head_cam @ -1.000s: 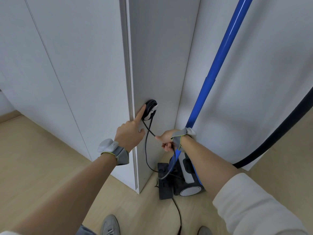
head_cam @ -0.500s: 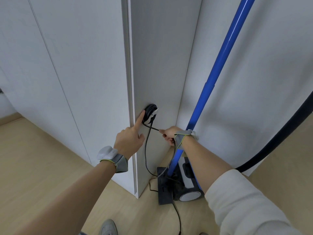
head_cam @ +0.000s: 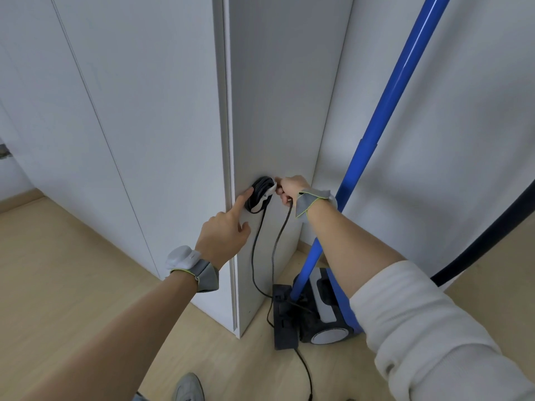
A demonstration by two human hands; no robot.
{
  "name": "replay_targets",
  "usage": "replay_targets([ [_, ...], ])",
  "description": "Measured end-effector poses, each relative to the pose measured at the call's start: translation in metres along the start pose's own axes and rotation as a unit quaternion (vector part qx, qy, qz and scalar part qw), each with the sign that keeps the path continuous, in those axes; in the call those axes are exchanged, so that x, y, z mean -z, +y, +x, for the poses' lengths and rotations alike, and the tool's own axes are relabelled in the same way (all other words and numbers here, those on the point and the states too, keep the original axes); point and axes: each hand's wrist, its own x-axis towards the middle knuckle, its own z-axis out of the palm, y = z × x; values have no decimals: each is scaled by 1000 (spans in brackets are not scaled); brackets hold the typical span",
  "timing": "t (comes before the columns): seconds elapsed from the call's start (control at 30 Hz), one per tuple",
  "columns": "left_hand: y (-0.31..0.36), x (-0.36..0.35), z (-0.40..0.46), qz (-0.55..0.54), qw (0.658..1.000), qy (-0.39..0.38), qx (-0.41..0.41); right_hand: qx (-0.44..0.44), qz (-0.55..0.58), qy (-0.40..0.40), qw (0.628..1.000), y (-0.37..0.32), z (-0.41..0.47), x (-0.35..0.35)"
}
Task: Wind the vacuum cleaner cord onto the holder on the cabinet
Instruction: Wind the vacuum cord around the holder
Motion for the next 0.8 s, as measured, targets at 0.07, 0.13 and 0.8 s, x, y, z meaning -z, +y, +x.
replay_targets([
  [0.07,0,0,1,0,1000,7,3,47,-68,29,996,-13,-2,0],
  [0.13,0,1,2,-3,1000,8,6,87,-115,45,989,-24,-6,3],
  [0.8,-5,35,2,73,987,138,-23,327,-100,50,938,40,-121,-44],
])
